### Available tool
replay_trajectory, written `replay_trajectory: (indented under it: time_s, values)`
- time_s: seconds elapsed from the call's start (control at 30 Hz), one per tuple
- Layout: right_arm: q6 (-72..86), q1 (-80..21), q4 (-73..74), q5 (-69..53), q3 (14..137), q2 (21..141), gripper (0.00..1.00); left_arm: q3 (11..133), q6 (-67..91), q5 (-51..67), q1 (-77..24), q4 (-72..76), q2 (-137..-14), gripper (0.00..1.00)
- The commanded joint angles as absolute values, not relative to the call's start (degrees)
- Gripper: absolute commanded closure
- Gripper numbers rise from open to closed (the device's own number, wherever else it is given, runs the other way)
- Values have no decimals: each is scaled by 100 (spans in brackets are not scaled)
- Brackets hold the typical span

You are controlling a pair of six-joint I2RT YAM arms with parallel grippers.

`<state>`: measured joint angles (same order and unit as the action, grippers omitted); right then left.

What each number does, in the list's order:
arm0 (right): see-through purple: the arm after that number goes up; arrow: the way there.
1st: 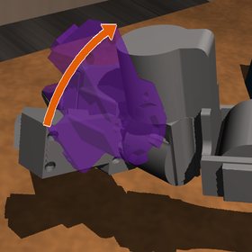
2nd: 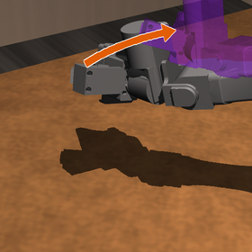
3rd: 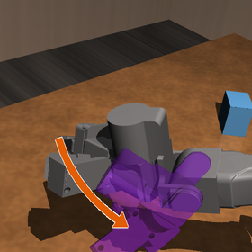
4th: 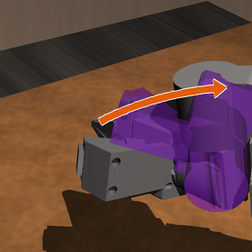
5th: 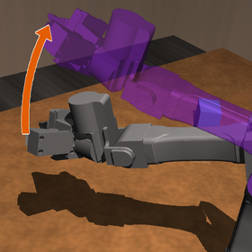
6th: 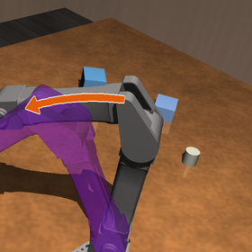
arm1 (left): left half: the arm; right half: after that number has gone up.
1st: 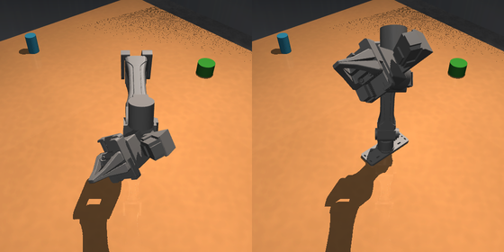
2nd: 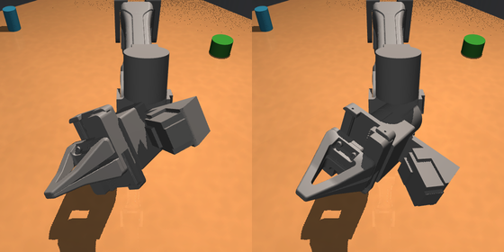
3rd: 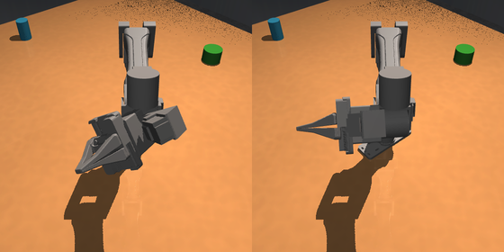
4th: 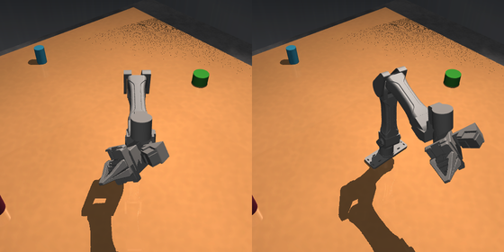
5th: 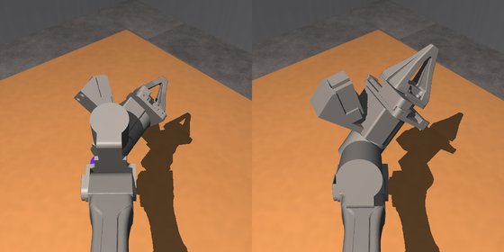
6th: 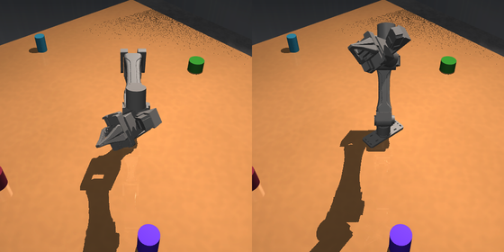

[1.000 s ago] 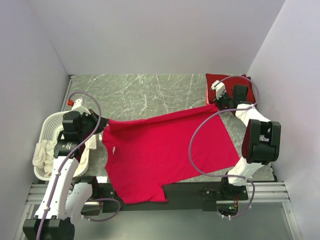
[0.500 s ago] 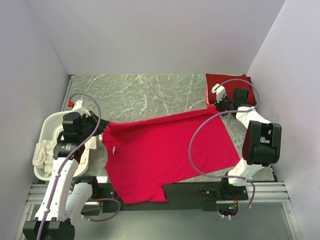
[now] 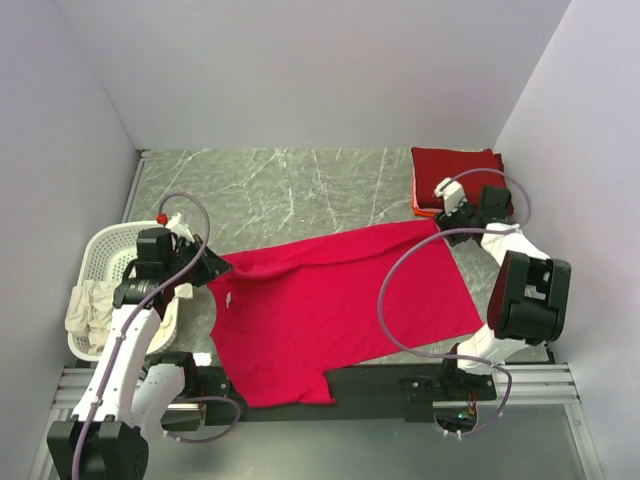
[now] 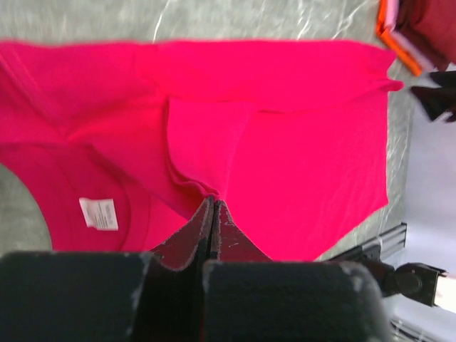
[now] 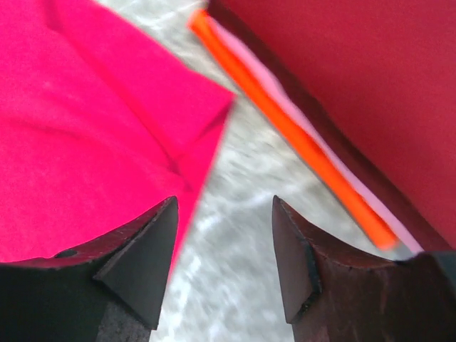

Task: Fold and stack the t-shirts
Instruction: Fold the tshirt

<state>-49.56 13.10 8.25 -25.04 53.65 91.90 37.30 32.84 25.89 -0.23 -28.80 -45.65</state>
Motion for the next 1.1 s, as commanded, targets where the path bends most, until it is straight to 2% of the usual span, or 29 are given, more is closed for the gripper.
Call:
replay_trajectory:
  time_s: [0.0,0.23,0.33,0.43,0.47,0.57,0.7,0.77,0.83,0.87,1.07]
  values:
    - [-4826,1590,949,-2837,5423,8378,37,3771,3278,2865,-18,-3094,-4649,99]
    - [-4632,1600,1335,-3454,5168,7840,36,3806,3217,3032,-18,-3427,-5018,99]
    - [-4623,1600,1494,-3630,5168,7796,36,3771,3050,3444,-18,-3586,-5106,99]
    - [-4623,1600,1643,-3779,5177,7743,36,3657,2822,3910,-18,-3752,-5246,94]
    - [-4623,1591,1687,-3823,5177,7708,36,3595,2743,3981,-18,-3796,-5299,90]
    - [-4579,1538,1810,-3902,5212,7629,36,3629,2654,4061,-192,-3946,-5449,54]
    - [-4605,1328,2003,-3981,5247,7419,36,4208,2426,3701,-308,-4245,-5257,46]
    - [-4701,1187,2144,-4060,5247,7304,31,4657,2399,3175,-308,-4079,-5229,39]
    - [-4720,864,2197,-4087,5177,7234,25,4868,2321,2936,-325,-3825,-5552,37]
    - [-4746,731,2189,-4104,5142,7164,18,5069,2207,2857,-343,-3693,-5790,39]
    - [-4710,211,2635,-4622,5255,7022,14,5861,1741,2471,-931,-3657,-8092,52]
